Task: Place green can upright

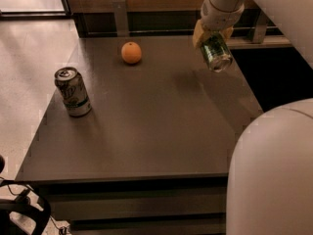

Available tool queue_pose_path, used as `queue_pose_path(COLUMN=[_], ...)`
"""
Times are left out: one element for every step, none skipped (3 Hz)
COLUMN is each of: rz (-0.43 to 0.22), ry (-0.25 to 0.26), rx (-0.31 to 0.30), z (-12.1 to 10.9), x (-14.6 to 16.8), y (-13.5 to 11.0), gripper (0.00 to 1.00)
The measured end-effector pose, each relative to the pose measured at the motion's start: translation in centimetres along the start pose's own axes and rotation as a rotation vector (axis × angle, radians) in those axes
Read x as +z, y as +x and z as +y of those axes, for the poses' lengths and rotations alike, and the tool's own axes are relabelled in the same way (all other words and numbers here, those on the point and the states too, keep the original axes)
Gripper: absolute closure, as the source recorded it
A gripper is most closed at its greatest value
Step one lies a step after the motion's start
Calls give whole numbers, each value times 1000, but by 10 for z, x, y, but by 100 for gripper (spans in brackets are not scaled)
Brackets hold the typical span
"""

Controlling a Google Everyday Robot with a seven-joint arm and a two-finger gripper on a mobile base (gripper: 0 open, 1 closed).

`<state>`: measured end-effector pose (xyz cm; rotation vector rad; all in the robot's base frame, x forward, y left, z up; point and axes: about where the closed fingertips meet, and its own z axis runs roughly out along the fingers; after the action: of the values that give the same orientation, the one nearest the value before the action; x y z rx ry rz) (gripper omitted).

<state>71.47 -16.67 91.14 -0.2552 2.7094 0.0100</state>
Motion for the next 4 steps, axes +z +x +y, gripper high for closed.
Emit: queue_pose_path(rz=[-147,-286,-409,-525], ry=[-120,-229,-313,-379], rx=[-57,-124,-179,-217], z=[-2,0,1,1], x=[-14,-28,-39,-45], y=[-14,-26,-33,-31], gripper=[100,100,100,100])
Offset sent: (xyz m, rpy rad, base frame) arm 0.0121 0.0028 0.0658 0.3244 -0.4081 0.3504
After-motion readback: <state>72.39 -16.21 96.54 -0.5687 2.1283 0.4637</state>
